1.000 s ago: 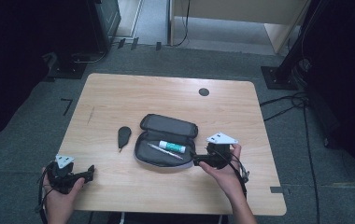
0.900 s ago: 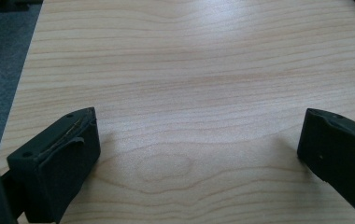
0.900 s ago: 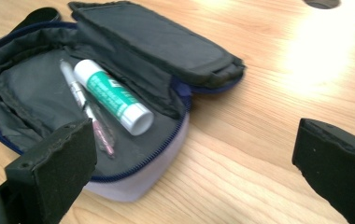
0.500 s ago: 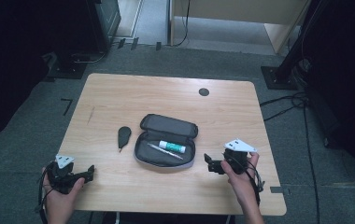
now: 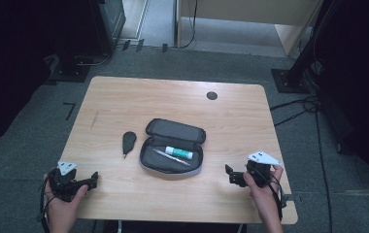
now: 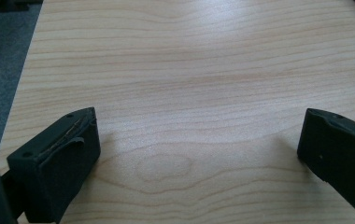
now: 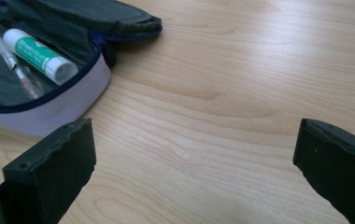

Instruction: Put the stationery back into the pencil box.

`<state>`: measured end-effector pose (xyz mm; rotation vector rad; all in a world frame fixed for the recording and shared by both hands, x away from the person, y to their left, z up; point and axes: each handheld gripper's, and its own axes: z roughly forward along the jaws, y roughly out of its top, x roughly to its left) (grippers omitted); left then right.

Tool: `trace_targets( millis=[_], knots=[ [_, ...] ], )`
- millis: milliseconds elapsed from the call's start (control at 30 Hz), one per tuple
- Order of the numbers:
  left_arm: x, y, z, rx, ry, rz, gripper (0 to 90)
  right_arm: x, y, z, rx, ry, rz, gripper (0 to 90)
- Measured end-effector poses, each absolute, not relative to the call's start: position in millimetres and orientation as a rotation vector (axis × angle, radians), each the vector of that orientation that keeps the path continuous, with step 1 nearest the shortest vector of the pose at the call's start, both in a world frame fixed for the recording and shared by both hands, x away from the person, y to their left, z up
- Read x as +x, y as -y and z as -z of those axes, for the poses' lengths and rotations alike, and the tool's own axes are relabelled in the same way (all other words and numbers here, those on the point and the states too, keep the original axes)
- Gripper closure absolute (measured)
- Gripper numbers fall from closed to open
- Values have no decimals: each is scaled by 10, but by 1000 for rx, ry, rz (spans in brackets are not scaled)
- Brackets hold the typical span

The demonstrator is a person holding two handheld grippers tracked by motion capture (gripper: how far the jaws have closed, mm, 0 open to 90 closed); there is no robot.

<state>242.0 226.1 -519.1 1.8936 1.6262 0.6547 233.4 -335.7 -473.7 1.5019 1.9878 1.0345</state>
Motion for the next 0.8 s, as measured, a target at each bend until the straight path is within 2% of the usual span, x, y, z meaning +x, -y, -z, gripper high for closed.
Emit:
trace_targets(
  millis=[800],
  knots=[
    [2421, -2261, 5191, 1894, -1626, -654, 0, 2115, 3848, 4990, 1613, -1926, -929, 0]
  ],
)
